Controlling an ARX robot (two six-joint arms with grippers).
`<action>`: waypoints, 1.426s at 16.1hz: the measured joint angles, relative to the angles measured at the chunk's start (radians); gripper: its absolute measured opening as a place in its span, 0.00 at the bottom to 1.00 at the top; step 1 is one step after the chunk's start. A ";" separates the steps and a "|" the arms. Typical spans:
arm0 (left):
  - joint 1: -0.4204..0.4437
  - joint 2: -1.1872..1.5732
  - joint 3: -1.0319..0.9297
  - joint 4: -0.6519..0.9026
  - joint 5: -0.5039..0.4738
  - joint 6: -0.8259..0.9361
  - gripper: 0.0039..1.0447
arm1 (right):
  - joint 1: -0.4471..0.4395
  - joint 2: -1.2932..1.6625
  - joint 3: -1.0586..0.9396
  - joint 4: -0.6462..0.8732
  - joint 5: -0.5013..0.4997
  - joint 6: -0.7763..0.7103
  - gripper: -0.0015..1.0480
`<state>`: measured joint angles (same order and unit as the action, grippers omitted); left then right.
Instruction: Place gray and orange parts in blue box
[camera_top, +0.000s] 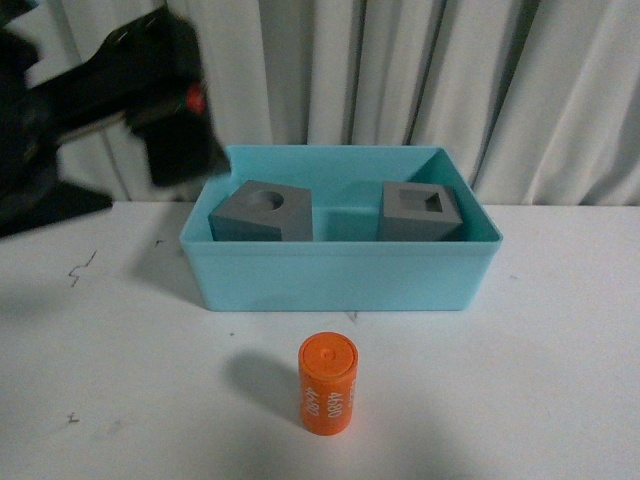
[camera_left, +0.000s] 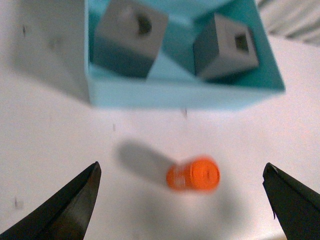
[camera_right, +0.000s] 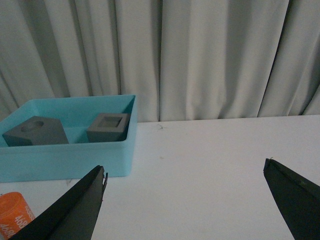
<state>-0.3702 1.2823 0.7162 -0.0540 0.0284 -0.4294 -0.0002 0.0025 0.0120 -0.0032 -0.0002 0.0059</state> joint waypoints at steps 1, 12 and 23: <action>-0.008 -0.171 -0.138 -0.094 0.019 -0.021 0.94 | 0.000 0.000 0.000 0.000 0.000 0.000 0.94; 0.379 -1.244 -0.672 0.050 -0.046 0.382 0.33 | 0.000 0.000 0.000 -0.001 0.000 0.000 0.94; 0.370 -1.275 -0.705 0.050 -0.029 0.413 0.01 | 0.000 0.000 0.000 0.000 0.000 0.000 0.94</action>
<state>-0.0006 0.0074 0.0109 -0.0036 -0.0002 -0.0162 -0.0002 0.0025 0.0120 -0.0036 -0.0002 0.0059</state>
